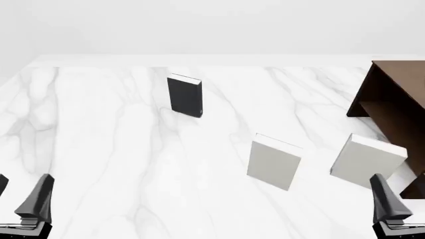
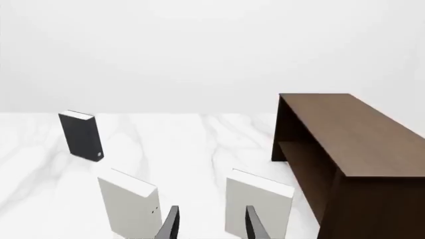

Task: Pick up the book on the left and place it on top of the shelf.

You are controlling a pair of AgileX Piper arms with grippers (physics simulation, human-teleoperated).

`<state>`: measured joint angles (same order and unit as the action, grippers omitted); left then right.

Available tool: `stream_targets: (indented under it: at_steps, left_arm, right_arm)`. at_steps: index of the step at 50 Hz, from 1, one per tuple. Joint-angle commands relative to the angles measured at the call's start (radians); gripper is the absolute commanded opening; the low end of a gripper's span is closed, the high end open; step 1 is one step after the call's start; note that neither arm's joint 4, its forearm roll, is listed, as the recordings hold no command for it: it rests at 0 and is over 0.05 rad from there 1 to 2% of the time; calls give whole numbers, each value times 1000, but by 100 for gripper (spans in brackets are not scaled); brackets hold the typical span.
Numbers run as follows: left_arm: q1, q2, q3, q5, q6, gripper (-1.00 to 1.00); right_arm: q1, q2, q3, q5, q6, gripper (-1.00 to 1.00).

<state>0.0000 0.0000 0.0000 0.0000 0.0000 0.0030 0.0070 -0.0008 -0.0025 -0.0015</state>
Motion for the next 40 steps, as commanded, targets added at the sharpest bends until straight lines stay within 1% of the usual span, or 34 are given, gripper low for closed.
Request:
stream_targets:
  at_steps: [1,3,4,5,12,13,14,18,20,25,27,29,32,38,39,40]
  left_arm:
    - [0,0,0,0,0,100]
    - [0,0,0,0,0,100]
    - [0,0,0,0,0,100]
    - [0,0,0,0,0,100]
    - [0,0,0,0,0,100]
    - [0,0,0,0,0,100]
    - [0,0,0,0,0,100]
    - [0,0,0,0,0,100]
    - [0,0,0,0,0,100]
    - [0,0,0,0,0,100]
    - [0,0,0,0,0,100]
    - [0,0,0,0,0,100]
    - [0,0,0,0,0,100]
    - [0,0,0,0,0,100]
    - [0,0,0,0,0,100]
    - [0,0,0,0,0,100]
  right_arm:
    - [7,12,-2,-1,-5,100]
    - [6,9,-2,2,9,100]
    - [8,8,-3,4,8,100]
    - [14,7,-2,6,-5,100]
    - [21,-1,-6,16,2,100]
    - [22,-1,-17,27,17,100]
    - [22,-1,-17,27,17,100]
    - [38,-5,-74,65,38,100]
    - [60,-6,-115,97,45,100]
    - [80,-5,-200,176,66,100]
    - [101,-6,-227,202,38,100]
    - [105,-1,-237,217,39,100]
    - [131,22,-264,233,11,100]
    - [144,72,-310,235,-13,100]
    - [154,97,-325,228,-31,100]
    - [154,97,-325,228,-31,100]
